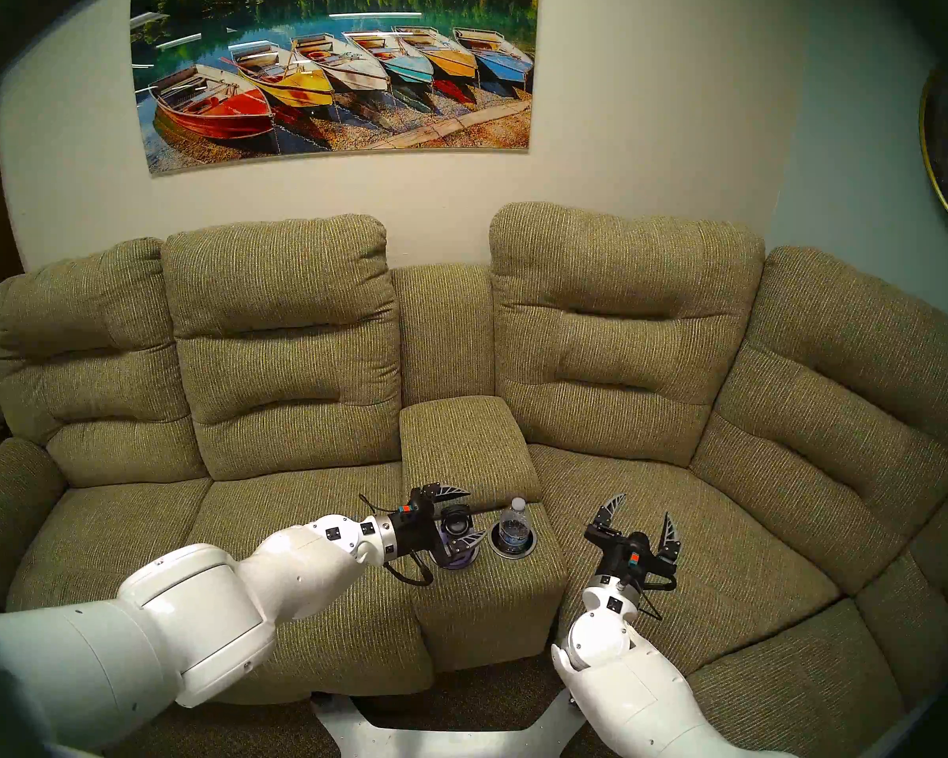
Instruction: Put bottles into cup holders
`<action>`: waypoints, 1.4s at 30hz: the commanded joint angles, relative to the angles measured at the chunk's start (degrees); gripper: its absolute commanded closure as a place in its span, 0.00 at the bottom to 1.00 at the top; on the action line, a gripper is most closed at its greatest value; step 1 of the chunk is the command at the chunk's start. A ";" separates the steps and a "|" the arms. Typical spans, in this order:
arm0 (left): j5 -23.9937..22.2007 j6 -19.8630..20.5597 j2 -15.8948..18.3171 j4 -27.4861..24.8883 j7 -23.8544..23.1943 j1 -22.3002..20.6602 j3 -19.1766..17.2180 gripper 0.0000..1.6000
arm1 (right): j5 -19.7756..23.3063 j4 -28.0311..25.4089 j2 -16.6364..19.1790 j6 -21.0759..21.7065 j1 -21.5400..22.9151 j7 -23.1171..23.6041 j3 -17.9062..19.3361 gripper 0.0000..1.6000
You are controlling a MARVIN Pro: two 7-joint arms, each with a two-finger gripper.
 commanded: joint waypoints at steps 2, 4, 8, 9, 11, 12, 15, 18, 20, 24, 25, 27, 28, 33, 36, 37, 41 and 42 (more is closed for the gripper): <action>-1.69 -7.19 3.88 -6.14 -6.70 -0.35 -1.62 0.00 | 0.00 -2.06 0.21 0.39 -0.19 0.11 -0.01 0.00; -3.07 -7.96 4.70 -8.76 -8.64 0.62 -2.80 0.00 | 0.06 -2.17 0.23 0.50 -0.25 0.17 0.02 0.00; -4.33 -7.96 4.42 -10.09 -10.64 1.53 -3.28 0.00 | 0.14 -2.22 0.23 0.58 -0.29 0.30 0.08 0.00; -4.53 -7.96 4.67 -11.49 -11.36 2.18 -3.45 0.00 | 0.15 -2.18 0.22 0.57 -0.27 0.33 0.09 0.00; -4.39 -7.96 4.82 -13.04 -11.05 2.86 -3.11 0.00 | 0.19 -2.14 0.20 0.59 -0.26 0.41 0.12 0.00; -4.45 -7.96 5.68 -15.56 -11.27 3.78 -3.17 0.00 | 0.20 -2.14 0.19 0.62 -0.26 0.45 0.14 0.00; -4.38 -7.96 5.60 -16.89 -10.72 4.11 -2.85 0.00 | 0.22 -2.07 0.16 0.65 -0.24 0.56 0.19 0.00; -4.49 -7.96 6.39 -19.15 -10.29 5.34 -2.54 0.00 | 0.24 -2.04 0.14 0.68 -0.24 0.67 0.24 0.00; -5.03 -7.96 7.10 -20.32 -9.80 6.49 -2.75 0.00 | 0.25 -2.03 0.14 0.69 -0.24 0.71 0.26 0.00; -5.58 -7.96 9.29 -23.97 -8.86 8.72 -2.77 0.00 | 0.25 -2.03 0.12 0.70 -0.26 0.80 0.32 0.00; -5.75 -7.96 10.01 -25.48 -8.74 9.42 -2.67 0.00 | 0.25 -2.03 0.11 0.70 -0.26 0.83 0.33 0.00; -6.21 -7.96 10.67 -26.90 -8.60 10.22 -2.67 0.00 | 0.25 -2.03 0.10 0.70 -0.27 0.88 0.36 0.00; -6.40 -7.96 10.94 -27.36 -8.63 10.46 -2.66 0.00 | 0.25 -2.04 0.09 0.70 -0.28 0.90 0.38 0.00; -7.20 -7.96 12.91 -31.29 -8.45 12.08 -2.60 0.00 | 0.23 -2.10 0.06 0.71 -0.32 0.97 0.46 0.00; -7.71 -7.96 14.14 -33.64 -8.31 13.00 -2.49 0.00 | 0.22 -2.15 0.04 0.72 -0.35 0.98 0.50 0.00; -7.78 -7.96 14.99 -35.47 -7.97 13.64 -2.40 0.00 | 0.21 -2.17 0.04 0.72 -0.37 0.98 0.51 0.00; -10.30 -6.52 15.49 -38.02 -6.50 16.08 -2.45 0.00 | 0.03 -2.50 0.17 0.63 -0.81 1.25 0.30 0.00; -11.86 -5.81 15.69 -39.43 -5.94 17.38 -2.80 0.00 | -0.06 -2.89 0.48 0.43 -1.29 1.59 0.11 0.00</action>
